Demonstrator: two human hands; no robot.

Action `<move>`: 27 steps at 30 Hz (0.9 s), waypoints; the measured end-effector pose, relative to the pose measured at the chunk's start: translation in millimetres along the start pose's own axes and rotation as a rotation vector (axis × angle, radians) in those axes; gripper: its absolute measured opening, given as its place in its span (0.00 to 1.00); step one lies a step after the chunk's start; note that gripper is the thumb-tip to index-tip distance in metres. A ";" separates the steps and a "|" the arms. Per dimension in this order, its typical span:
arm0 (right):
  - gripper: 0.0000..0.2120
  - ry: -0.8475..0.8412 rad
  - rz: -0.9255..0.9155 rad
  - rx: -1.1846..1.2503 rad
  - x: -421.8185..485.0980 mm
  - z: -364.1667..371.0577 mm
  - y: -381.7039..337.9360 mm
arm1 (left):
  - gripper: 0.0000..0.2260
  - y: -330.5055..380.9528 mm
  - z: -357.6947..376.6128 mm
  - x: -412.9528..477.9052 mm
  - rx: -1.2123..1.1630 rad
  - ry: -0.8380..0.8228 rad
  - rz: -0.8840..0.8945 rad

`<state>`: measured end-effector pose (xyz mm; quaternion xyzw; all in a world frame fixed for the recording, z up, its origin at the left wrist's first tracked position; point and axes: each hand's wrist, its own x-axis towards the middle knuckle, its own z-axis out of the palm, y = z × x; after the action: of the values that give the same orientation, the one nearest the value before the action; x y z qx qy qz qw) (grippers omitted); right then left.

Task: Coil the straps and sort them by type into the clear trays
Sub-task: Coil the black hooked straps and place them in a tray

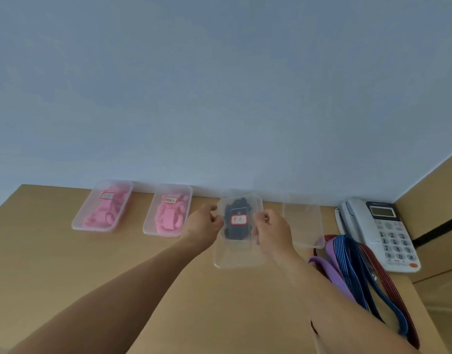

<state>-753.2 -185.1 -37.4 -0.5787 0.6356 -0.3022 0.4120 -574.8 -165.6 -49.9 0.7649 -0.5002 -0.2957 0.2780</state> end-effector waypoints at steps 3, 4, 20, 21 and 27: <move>0.15 0.018 0.004 -0.289 29.5 5.0 -6.3 | 0.18 0.2 -0.8 30.1 0.062 -0.036 0.034; 0.15 0.028 0.014 -0.352 39.4 7.9 -6.7 | 0.19 -0.9 0.3 39.7 0.088 -0.058 0.043; 0.12 0.123 0.143 -0.607 100.5 36.7 13.1 | 0.21 -24.8 32.5 99.7 -0.022 -0.228 0.016; 0.12 0.123 0.147 -0.611 100.1 35.8 15.0 | 0.21 -24.1 32.6 98.0 -0.025 -0.234 0.019; 0.11 0.109 0.137 -0.628 99.0 33.2 24.3 | 0.22 -21.1 34.1 93.0 -0.010 -0.242 0.032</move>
<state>-735.0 -276.0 -91.4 -0.6166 0.7561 -0.0935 0.1982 -556.8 -249.2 -104.1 0.7142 -0.5408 -0.3837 0.2240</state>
